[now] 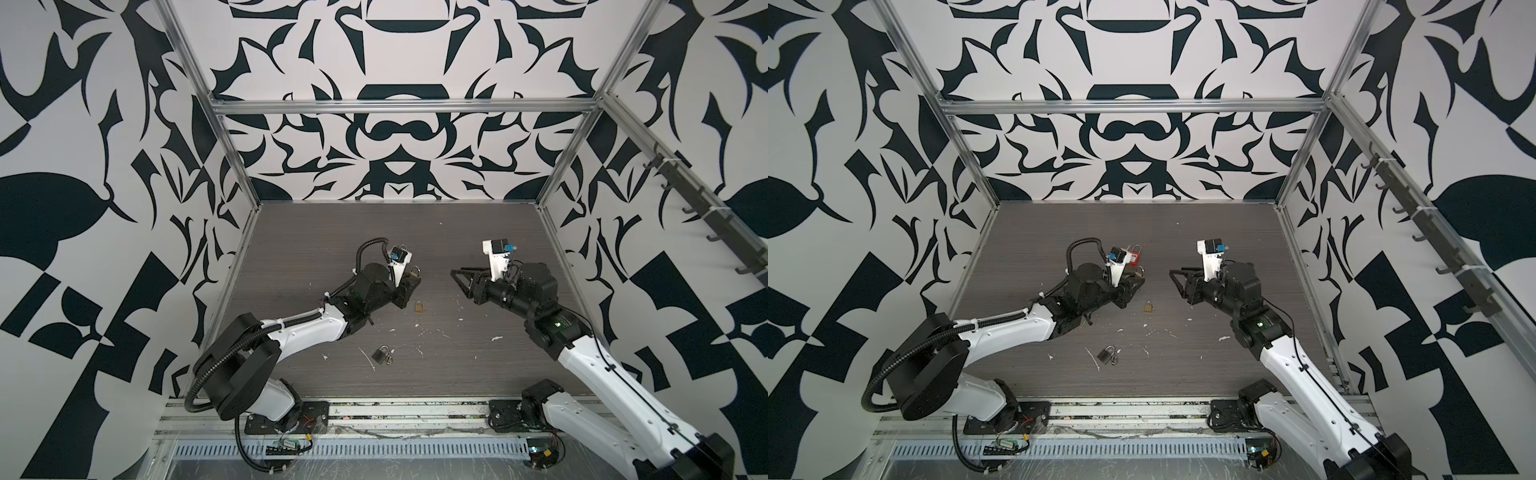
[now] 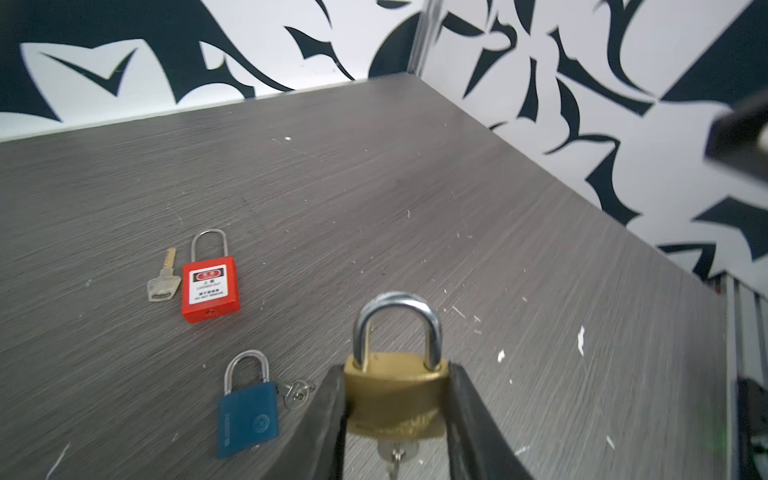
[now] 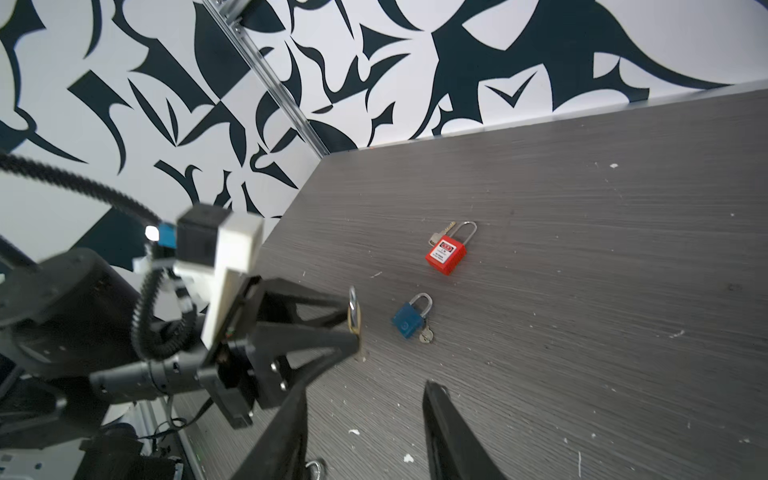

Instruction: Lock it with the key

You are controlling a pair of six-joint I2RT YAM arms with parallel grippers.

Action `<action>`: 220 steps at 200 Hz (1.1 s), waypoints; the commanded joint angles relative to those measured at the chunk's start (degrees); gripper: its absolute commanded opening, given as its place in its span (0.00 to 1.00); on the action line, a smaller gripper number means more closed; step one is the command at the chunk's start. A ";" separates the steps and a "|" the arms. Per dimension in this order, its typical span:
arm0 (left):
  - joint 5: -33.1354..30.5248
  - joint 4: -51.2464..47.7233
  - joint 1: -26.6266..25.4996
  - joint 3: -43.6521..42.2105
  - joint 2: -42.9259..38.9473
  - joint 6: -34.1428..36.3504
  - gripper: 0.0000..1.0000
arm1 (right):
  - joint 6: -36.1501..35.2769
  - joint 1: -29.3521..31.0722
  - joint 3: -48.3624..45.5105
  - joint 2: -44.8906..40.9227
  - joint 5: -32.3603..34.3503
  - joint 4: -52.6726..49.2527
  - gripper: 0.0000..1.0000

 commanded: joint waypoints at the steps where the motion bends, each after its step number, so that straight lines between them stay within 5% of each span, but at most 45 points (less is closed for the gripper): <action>1: -3.82 12.20 1.06 -2.53 -0.34 -23.67 0.00 | -0.83 0.19 -2.16 -1.30 -0.33 10.56 0.46; 43: -3.03 19.38 2.24 -4.17 4.61 -48.05 0.00 | 0.58 0.51 -2.70 4.11 -4.79 13.34 0.42; 92: 1.51 35.52 2.34 -3.91 14.59 -62.57 0.00 | 0.73 3.06 0.07 11.63 -5.60 13.17 0.36; 128: 3.33 45.41 2.34 -3.23 22.16 -67.75 0.00 | -1.63 4.92 1.81 16.73 -4.84 13.96 0.32; 220: 4.92 42.77 2.34 -3.83 22.11 -68.67 0.00 | -7.61 5.24 4.08 24.03 -2.72 13.76 0.27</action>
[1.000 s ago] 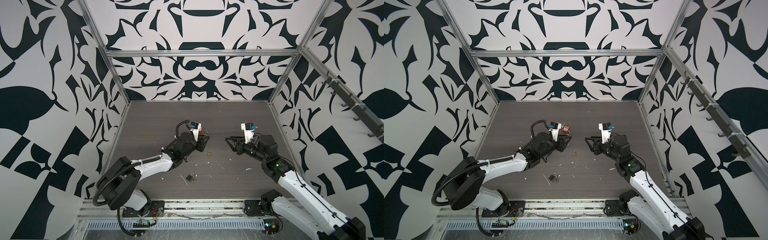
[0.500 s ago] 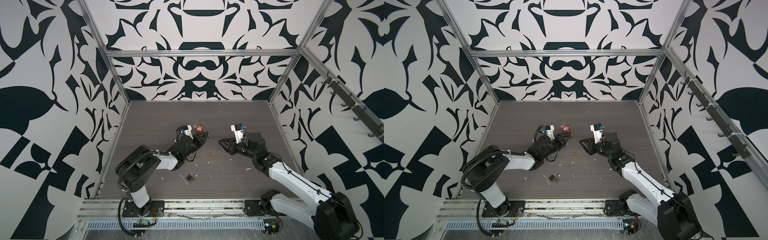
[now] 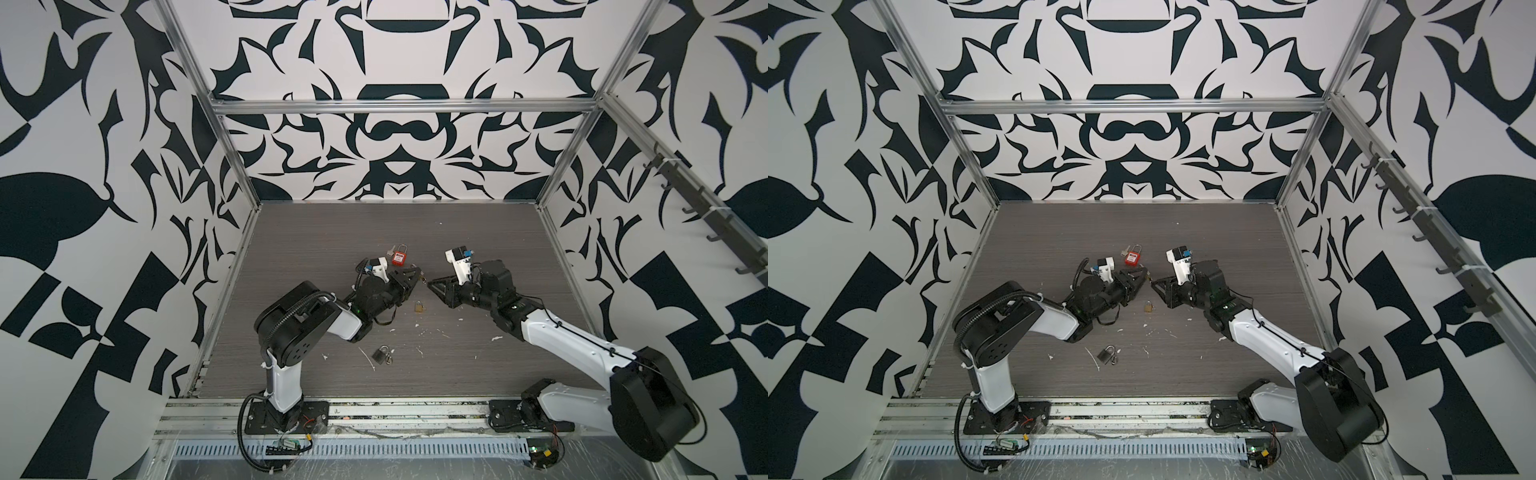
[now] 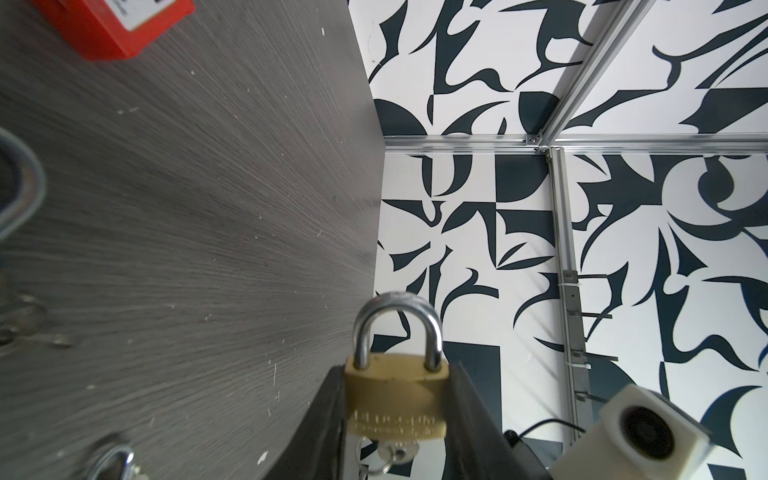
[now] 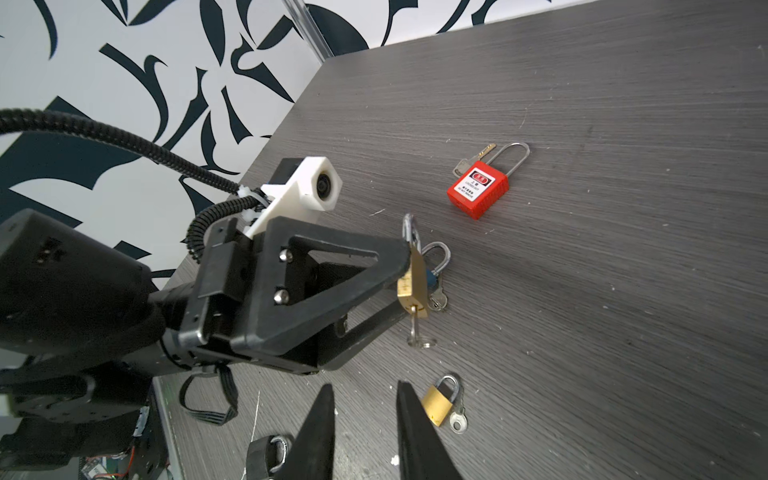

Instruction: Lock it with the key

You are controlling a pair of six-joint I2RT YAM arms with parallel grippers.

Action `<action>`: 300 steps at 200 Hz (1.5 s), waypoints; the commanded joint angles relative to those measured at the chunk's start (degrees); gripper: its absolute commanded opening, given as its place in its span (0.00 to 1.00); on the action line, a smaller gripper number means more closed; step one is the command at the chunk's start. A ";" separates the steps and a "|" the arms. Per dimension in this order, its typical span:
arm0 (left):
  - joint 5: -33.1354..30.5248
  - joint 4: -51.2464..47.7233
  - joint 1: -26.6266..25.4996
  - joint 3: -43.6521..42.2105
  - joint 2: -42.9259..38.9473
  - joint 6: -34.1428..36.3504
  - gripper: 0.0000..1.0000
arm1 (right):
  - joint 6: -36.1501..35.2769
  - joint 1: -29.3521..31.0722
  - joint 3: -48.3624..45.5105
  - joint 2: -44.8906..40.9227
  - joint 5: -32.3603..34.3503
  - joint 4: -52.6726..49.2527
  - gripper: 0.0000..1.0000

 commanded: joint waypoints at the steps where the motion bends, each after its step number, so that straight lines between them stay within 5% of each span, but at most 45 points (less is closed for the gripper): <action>1: 0.66 3.45 0.17 0.23 -0.76 -1.35 0.00 | -2.72 0.22 3.09 0.79 0.60 2.18 0.27; 300: 0.29 2.56 0.17 -0.40 -0.76 -1.88 0.00 | -5.18 1.50 6.36 8.57 0.69 2.28 0.00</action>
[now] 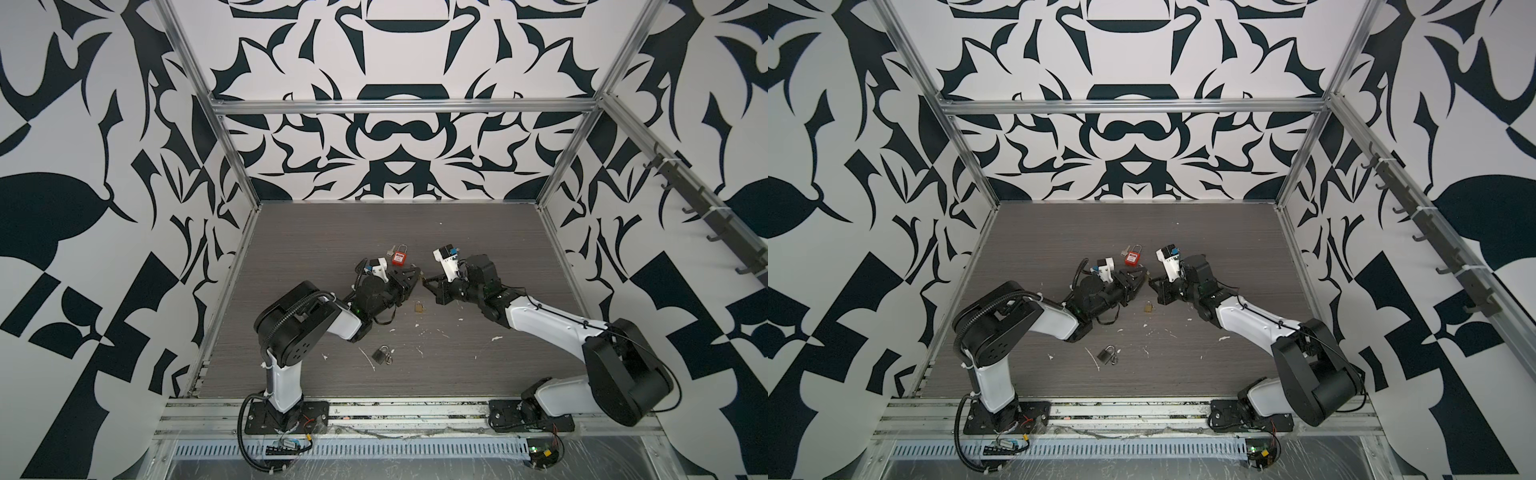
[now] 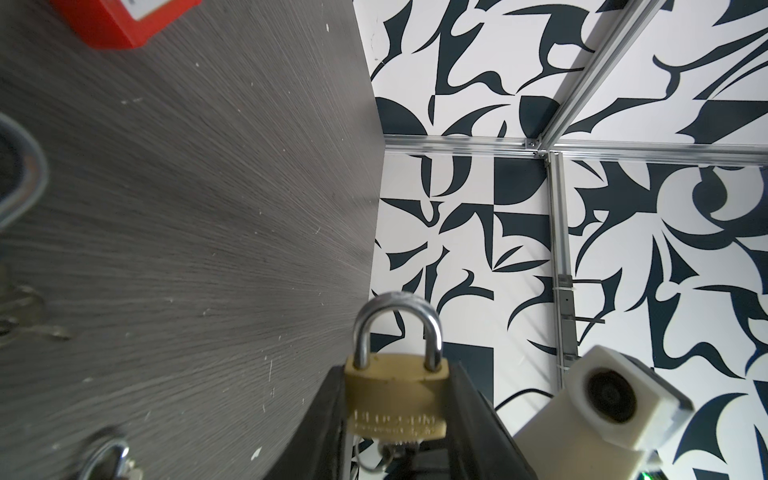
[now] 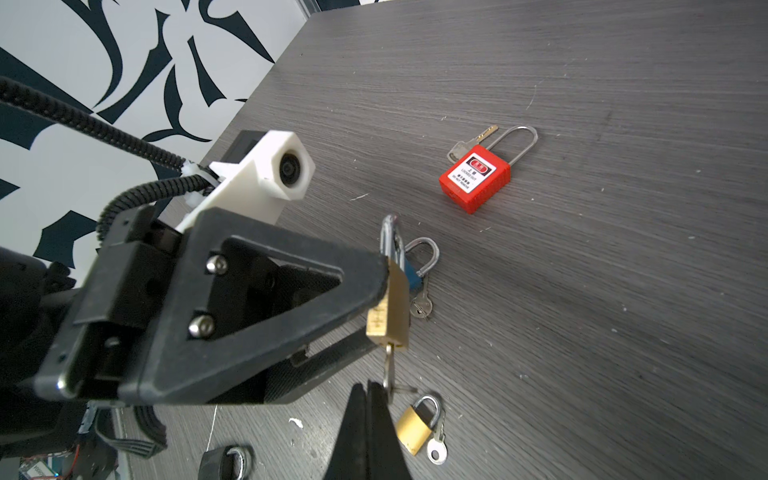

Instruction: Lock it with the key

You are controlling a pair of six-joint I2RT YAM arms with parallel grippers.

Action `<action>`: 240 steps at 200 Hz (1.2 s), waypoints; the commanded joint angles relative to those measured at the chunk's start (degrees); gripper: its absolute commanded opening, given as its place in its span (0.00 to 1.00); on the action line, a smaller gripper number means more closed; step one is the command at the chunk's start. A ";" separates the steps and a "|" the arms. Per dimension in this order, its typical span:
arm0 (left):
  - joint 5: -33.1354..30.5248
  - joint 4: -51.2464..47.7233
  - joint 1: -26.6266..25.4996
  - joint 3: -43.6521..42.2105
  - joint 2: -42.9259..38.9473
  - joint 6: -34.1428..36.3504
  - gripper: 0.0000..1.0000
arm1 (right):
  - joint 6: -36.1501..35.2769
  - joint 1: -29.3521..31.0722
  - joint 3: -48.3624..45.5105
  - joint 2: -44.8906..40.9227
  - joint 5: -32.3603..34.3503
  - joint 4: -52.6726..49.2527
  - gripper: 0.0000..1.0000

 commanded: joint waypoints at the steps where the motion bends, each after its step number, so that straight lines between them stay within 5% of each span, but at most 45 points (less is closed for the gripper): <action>1: 0.16 2.68 0.02 -0.40 -0.81 -0.44 0.00 | -0.86 0.35 2.33 -0.49 0.04 1.63 0.00; 76: 0.23 0.93 1.35 -0.40 -2.30 1.06 0.00 | -1.41 0.42 0.54 -3.29 -0.69 -0.65 0.00; 151: 2.34 -6.05 6.16 3.29 -5.51 5.60 0.00 | 0.75 1.38 -7.96 -15.24 -0.11 -5.06 0.00; 180: 5.00 -12.31 5.91 5.15 -6.66 8.97 0.00 | 1.13 1.32 -6.83 -17.01 2.97 -2.44 0.23; 217: 5.56 -18.34 5.65 4.87 -10.12 12.00 0.00 | 2.67 1.34 -2.68 -12.03 6.32 2.17 0.31; 240: 6.25 -21.36 5.56 5.13 -11.47 13.09 0.00 | 3.74 1.36 1.19 -7.09 2.93 2.35 0.33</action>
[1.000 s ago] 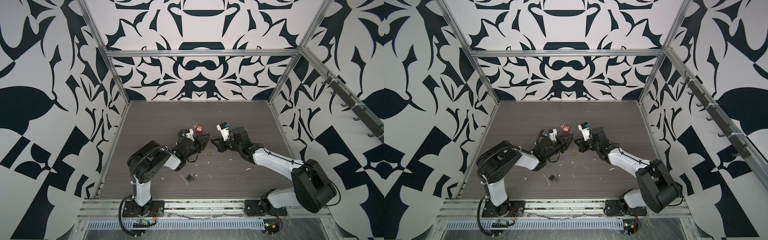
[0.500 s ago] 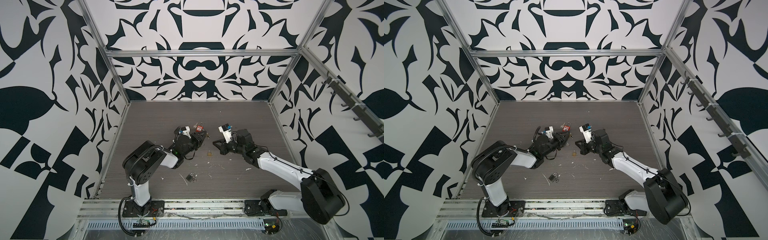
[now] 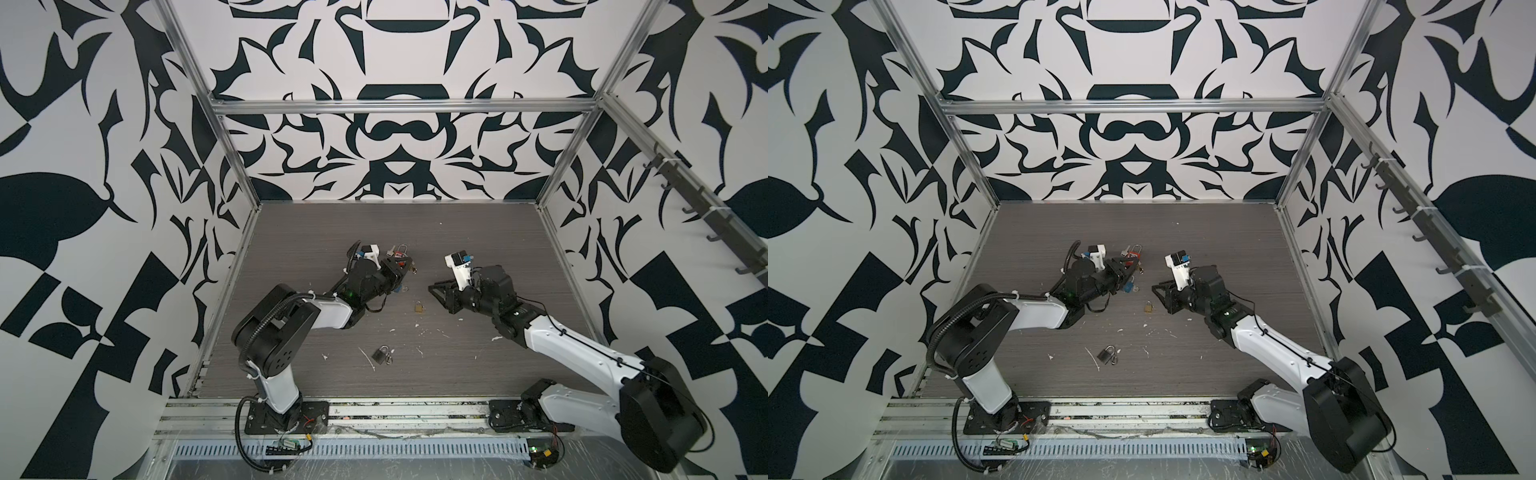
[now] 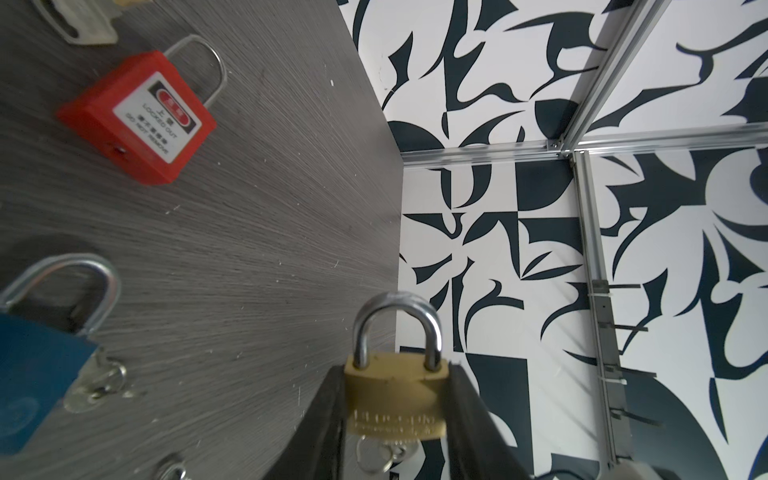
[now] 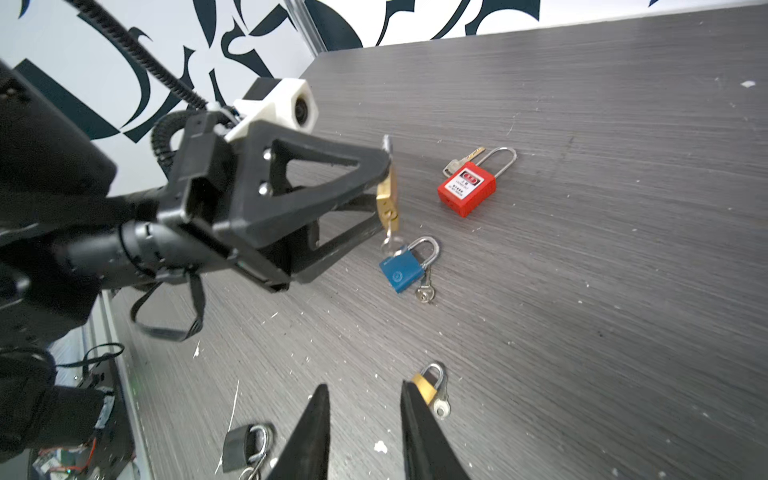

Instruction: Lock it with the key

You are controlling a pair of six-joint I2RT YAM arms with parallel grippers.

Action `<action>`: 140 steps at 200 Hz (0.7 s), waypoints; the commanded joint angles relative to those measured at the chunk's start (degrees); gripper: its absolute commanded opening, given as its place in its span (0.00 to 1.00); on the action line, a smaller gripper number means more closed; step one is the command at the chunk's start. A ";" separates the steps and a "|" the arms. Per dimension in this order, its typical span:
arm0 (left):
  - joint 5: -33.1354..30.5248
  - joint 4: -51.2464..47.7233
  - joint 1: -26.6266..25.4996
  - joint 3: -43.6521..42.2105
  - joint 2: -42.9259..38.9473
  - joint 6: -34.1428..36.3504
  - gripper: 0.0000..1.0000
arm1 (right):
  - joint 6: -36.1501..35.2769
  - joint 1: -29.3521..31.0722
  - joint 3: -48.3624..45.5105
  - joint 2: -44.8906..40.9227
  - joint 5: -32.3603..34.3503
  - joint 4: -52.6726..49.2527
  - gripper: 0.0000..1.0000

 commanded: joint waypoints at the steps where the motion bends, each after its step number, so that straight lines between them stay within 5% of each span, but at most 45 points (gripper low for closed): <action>1: 1.28 -3.30 -0.19 1.46 -2.69 2.64 0.00 | 1.66 0.26 5.17 3.58 -1.20 4.04 0.33; 80: 3.23 -4.37 -0.30 2.41 -1.37 2.09 0.00 | 3.19 0.28 6.87 10.17 -4.75 8.72 0.35; 140: 3.22 -5.21 -0.37 2.39 -1.86 2.11 0.00 | 2.80 0.28 8.45 12.78 -5.25 8.89 0.25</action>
